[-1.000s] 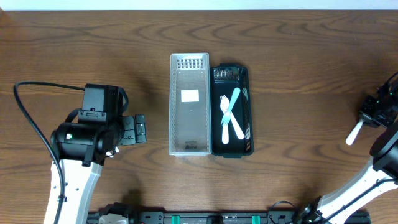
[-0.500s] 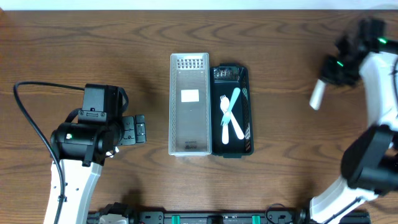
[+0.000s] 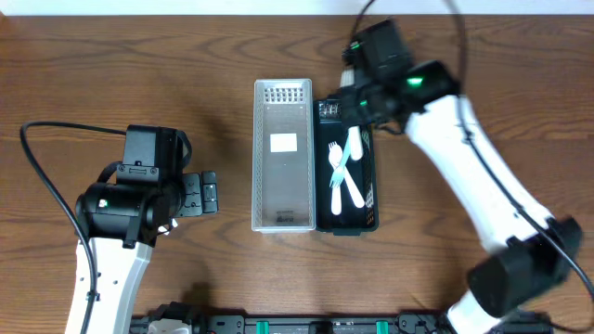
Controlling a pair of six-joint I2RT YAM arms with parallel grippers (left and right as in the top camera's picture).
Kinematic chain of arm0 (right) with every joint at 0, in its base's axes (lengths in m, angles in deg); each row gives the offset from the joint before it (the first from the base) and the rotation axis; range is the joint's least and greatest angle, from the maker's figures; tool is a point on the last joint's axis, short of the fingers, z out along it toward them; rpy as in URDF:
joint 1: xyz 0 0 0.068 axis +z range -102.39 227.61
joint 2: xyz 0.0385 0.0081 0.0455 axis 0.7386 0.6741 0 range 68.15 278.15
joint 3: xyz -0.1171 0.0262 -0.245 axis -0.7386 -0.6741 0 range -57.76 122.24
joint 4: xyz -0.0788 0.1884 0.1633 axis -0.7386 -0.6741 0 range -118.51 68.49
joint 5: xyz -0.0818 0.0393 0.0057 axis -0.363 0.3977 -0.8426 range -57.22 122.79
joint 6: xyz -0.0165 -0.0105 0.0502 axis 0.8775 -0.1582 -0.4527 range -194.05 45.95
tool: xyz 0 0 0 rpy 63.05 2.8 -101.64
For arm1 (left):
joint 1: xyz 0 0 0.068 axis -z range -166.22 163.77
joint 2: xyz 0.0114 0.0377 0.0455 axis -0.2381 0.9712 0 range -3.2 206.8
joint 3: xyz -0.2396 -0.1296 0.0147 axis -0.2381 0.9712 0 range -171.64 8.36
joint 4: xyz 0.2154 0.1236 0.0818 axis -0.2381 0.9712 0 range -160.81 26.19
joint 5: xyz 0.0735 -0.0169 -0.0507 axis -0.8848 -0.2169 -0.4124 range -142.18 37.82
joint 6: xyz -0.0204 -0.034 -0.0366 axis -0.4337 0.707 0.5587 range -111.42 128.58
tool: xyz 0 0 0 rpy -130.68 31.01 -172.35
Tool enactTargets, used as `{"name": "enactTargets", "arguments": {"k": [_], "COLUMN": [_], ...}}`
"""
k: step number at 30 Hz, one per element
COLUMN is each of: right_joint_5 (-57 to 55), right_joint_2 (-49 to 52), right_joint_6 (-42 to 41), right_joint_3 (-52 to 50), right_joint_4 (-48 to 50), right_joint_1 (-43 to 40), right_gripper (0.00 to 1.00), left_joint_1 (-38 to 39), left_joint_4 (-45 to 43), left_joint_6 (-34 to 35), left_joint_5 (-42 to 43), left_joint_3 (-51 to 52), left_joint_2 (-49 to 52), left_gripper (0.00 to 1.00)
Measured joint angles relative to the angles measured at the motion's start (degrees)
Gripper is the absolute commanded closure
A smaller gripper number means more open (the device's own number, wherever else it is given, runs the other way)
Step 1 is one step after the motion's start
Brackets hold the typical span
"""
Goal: Pack container
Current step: 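Carry the white fork into the black basket and release it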
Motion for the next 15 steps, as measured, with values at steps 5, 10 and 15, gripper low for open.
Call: {"name": "enactTargets", "arguments": {"k": [5, 10, 15], "right_joint_5": [-0.74, -1.18, -1.44], "right_joint_2": [8.59, 14.32, 15.19], "right_joint_6": [-1.36, -2.12, -2.86], "right_joint_3": [-0.33, -0.83, -0.98], "right_joint_4": [-1.73, -3.21, -3.32], "right_joint_1": [2.14, 2.32, 2.32], "right_gripper": [0.99, 0.96, 0.59], "left_joint_1": [0.00, 0.00, 0.00], "left_joint_4": [0.00, 0.04, 0.31], "left_joint_6": [0.00, 0.00, 0.00], "left_joint_5": [0.00, 0.00, 0.00], "left_joint_3": [0.00, 0.00, 0.00], "left_joint_2": [-0.02, -0.02, -0.02], "left_gripper": [0.02, 0.02, 0.02]}}
